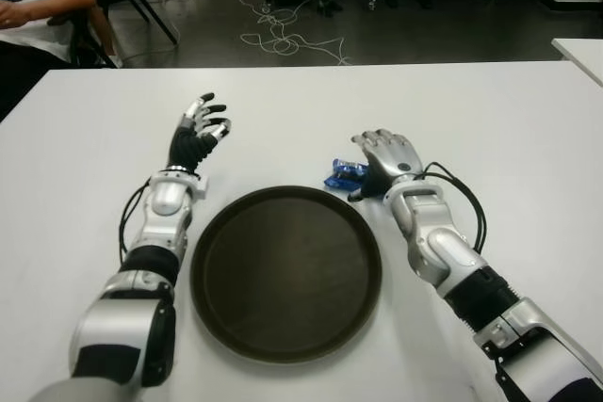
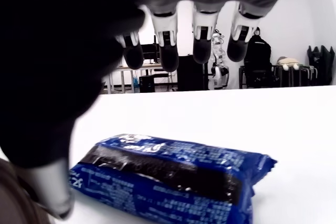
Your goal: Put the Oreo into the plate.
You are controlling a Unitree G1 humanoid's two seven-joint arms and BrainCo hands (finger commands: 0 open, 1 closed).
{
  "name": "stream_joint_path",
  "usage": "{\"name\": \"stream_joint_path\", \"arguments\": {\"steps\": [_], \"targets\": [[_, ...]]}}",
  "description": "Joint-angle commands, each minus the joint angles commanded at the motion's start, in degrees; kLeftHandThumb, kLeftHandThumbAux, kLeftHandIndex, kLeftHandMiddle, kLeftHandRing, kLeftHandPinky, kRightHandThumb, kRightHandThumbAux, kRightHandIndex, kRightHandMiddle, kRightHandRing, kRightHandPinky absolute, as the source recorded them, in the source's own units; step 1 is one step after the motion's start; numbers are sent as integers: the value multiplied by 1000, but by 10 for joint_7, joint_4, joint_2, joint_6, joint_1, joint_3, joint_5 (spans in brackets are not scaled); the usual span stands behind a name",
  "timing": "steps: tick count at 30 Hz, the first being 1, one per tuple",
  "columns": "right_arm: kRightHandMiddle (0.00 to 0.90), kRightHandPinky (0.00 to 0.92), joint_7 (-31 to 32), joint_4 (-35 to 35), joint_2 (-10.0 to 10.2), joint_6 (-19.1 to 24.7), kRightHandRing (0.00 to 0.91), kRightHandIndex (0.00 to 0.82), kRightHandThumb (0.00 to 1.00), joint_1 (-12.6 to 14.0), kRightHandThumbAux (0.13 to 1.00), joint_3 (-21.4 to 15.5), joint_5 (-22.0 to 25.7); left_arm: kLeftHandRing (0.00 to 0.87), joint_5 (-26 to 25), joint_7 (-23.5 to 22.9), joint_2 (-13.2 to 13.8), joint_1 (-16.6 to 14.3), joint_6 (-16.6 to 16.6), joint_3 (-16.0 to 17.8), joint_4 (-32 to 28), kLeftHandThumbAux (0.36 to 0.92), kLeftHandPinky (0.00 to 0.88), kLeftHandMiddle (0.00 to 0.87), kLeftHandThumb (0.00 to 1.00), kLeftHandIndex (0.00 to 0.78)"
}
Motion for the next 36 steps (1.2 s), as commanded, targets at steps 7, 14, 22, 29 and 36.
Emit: {"name": "stream_joint_path", "arguments": {"steps": [7, 14, 22, 29, 36], "targets": [[0, 0, -7, 16, 0, -2, 0, 0, 0, -8, 747, -4, 4, 254, 3, 2, 3, -2, -2, -1, 8, 687, 292, 232, 401, 121], [0, 0, -15, 31, 3, 1, 0, 0, 0, -14, 745, -8, 8, 258, 3, 1, 2, 0, -10, -1, 5, 694, 292, 236, 398, 124], [0, 0, -26, 43, 0, -10, 0, 0, 0, -17, 745, -12, 16, 255, -1, 2, -1, 0, -9, 1, 4, 688, 291, 234, 417, 124], [0, 0, -29, 54, -2, -13, 0, 0, 0, -21, 762, -12, 22, 256, 2, 4, 1, -3, -4, -1, 11, 682, 294, 236, 425, 121], [0, 0, -30, 63, -1, -18, 0, 0, 0, -24, 761, -14, 31, 254, -1, -1, -1, -1, -6, 0, 8, 692, 294, 232, 419, 121]]}}
